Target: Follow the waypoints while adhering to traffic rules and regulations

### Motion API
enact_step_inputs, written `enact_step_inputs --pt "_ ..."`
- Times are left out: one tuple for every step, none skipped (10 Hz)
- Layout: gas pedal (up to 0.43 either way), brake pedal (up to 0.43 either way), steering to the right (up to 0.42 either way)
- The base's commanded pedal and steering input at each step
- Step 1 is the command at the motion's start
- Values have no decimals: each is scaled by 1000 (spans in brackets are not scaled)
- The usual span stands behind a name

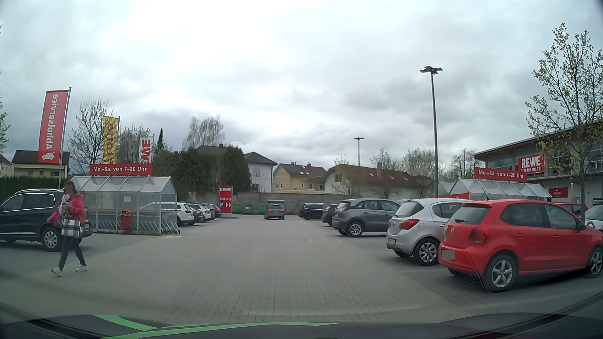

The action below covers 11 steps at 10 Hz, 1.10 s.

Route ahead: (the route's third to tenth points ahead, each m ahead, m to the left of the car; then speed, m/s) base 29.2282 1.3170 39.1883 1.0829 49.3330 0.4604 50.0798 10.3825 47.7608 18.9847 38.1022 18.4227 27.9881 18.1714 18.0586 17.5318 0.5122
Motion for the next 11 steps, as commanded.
enact_step_inputs --pt "0 0 -3" --pt "0 0 -3" --pt "0 0 -3" --pt "0 0 -3" --pt "0 0 -3" --pt "0 0 -3" --pt "0 0 -3" --pt "0 0 -3" --pt "0 0 -3" --pt "0 0 -3" --pt "0 0 -3"
